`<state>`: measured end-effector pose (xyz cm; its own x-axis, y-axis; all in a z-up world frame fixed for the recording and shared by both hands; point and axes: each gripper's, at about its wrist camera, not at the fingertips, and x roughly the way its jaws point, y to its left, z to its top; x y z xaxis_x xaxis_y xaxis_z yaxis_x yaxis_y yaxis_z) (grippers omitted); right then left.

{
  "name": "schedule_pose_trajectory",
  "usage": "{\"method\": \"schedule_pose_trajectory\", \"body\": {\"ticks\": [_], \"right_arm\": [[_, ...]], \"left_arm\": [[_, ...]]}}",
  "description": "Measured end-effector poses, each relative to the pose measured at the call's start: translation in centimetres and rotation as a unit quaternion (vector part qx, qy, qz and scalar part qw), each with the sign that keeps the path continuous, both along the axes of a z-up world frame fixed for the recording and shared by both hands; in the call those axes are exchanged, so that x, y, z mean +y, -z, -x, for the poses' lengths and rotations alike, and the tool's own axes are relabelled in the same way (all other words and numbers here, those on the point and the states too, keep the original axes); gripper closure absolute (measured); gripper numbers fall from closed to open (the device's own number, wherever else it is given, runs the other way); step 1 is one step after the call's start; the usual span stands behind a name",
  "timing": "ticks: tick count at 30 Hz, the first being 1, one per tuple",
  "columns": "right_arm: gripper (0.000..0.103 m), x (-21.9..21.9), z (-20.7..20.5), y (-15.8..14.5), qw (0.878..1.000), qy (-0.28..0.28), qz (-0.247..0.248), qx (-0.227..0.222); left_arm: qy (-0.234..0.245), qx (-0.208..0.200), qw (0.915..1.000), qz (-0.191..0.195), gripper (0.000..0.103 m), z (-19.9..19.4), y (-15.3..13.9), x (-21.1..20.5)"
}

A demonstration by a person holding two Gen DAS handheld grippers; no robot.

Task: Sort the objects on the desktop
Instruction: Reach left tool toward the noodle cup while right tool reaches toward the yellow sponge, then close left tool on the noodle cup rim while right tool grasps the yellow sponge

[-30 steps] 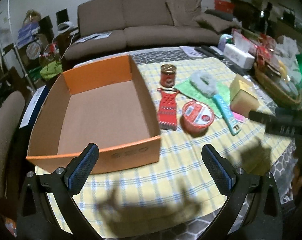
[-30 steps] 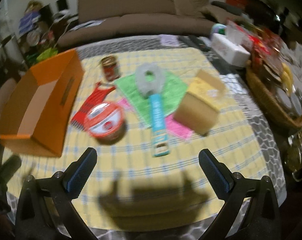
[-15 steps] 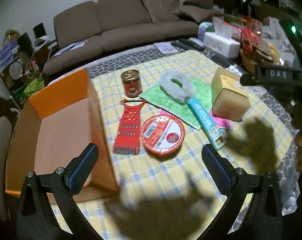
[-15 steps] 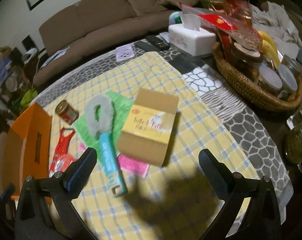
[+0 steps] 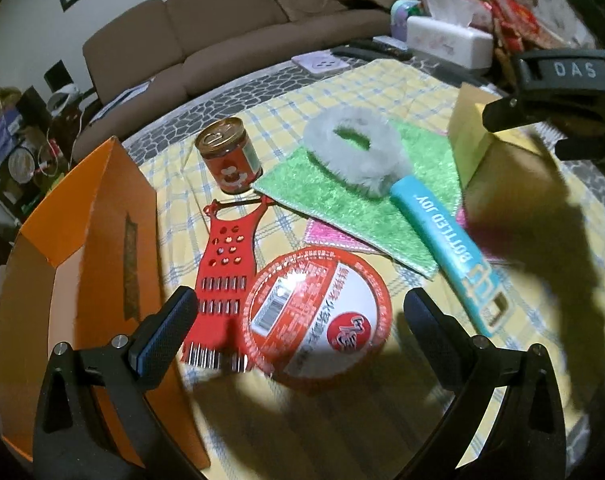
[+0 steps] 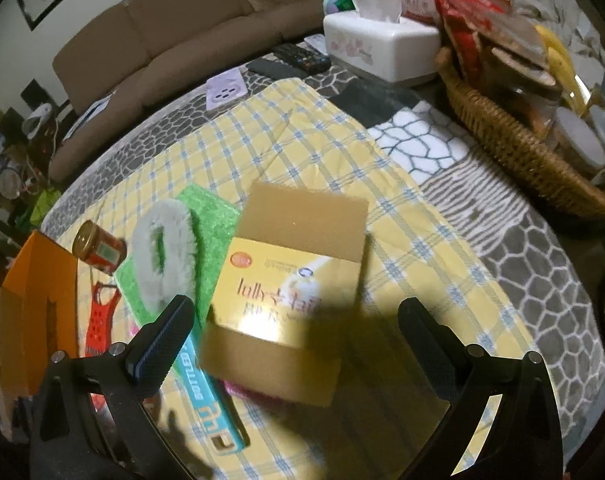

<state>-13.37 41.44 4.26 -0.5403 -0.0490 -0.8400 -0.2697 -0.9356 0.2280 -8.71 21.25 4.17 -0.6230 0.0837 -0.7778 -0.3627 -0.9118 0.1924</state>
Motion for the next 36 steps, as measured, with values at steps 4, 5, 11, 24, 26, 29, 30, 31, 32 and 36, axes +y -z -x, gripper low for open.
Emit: {"method": "schedule_pose_trajectory", "body": {"ticks": [4,5,11,24,26,29,30,31,32,36], "right_arm": [[0.000,-0.1,1.3,1.4,1.000,0.000,0.005,-0.020],[0.000,-0.1,1.5,1.7,1.000,0.000,0.002,-0.025],[0.000,0.0,2.0,2.9,0.999,-0.006,0.004,-0.034],[0.015,-1.4,2.1,2.5,0.999,-0.041,-0.014,-0.023],[0.016,-1.2,2.0,2.4,0.999,-0.039,-0.010,-0.022],[0.017,-0.9,1.8,2.2,0.999,-0.034,-0.002,-0.017],[0.017,-0.8,1.8,2.0,0.999,-0.033,-0.001,-0.015],[0.017,-0.6,1.7,1.7,0.999,-0.031,0.002,-0.011],[0.018,-0.5,1.6,1.6,0.999,-0.031,0.004,-0.009],[0.018,-0.2,1.3,0.5,1.000,-0.030,0.008,0.004]], "left_arm": [[0.002,0.002,0.9998,0.019,0.000,0.6,1.1,0.7],[0.004,0.004,0.9997,0.025,0.000,0.7,1.4,0.8],[-0.003,0.012,0.9988,0.046,0.000,1.4,2.4,0.9],[-0.003,-0.018,0.9996,0.022,0.033,1.7,2.6,0.7],[-0.004,-0.017,0.9997,0.019,0.033,1.6,2.5,0.7],[-0.007,-0.022,0.9997,0.010,0.033,1.6,2.5,0.5],[-0.008,-0.025,0.9996,0.006,0.033,1.6,2.4,0.4],[-0.008,-0.028,0.9996,0.001,0.033,1.6,2.4,0.3],[-0.010,-0.031,0.9994,-0.007,0.033,1.6,2.3,0.2],[-0.018,-0.046,0.9981,-0.038,0.033,1.5,1.9,-0.4]]}}
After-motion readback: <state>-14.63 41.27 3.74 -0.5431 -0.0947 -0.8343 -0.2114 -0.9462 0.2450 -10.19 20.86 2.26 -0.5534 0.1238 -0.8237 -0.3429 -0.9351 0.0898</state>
